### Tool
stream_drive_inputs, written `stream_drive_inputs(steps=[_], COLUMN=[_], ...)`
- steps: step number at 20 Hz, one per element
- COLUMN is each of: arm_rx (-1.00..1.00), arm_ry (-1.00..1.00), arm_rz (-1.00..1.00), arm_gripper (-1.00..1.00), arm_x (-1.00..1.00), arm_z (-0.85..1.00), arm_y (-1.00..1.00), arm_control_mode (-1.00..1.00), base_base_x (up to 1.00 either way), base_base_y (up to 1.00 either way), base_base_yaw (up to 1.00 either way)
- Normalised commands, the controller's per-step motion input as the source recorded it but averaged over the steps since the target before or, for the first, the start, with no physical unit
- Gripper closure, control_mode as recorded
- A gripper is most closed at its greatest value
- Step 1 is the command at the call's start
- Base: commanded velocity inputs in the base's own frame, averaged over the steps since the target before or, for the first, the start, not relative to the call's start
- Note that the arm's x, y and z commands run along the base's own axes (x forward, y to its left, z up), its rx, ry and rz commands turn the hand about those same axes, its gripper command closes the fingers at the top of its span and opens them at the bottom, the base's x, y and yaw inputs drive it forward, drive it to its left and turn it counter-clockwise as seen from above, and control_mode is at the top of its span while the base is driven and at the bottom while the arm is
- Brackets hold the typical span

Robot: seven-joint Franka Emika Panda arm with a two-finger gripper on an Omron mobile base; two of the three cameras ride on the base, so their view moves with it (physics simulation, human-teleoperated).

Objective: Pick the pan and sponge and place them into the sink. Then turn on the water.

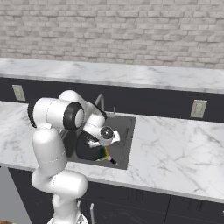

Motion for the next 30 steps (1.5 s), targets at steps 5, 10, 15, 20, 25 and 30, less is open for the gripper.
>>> stream_drive_inputs(steps=[5, 10, 15, 20, 25, 30], arm_rx=[0.48, 0.2, 0.02, 0.0, 0.01, 0.02], arm_ry=[0.16, 0.1, 0.0, 0.0, 0.0, 0.0], arm_rz=[0.13, 0.05, 0.0, 0.0, 0.0, 0.0], arm_gripper=[-1.0, -1.0, -1.0, -1.0, -1.0, -1.0], arm_x=[0.23, 0.3, 0.15, 0.04, 0.03, 0.08], arm_z=[0.28, 0.39, 0.48, 0.3, 0.21, 0.27], arm_y=[0.0, -0.04, -0.12, 0.0, 0.0, -0.05], arm_control_mode=[-1.0, -1.0, -1.0, -1.0, -1.0, -1.0], base_base_x=[0.0, 0.0, 0.0, 0.0, 0.0, 0.0], base_base_y=[0.0, 0.0, 0.0, 0.0, 0.0, 0.0], base_base_yaw=[0.0, 0.0, 0.0, 0.0, 0.0, 0.0])
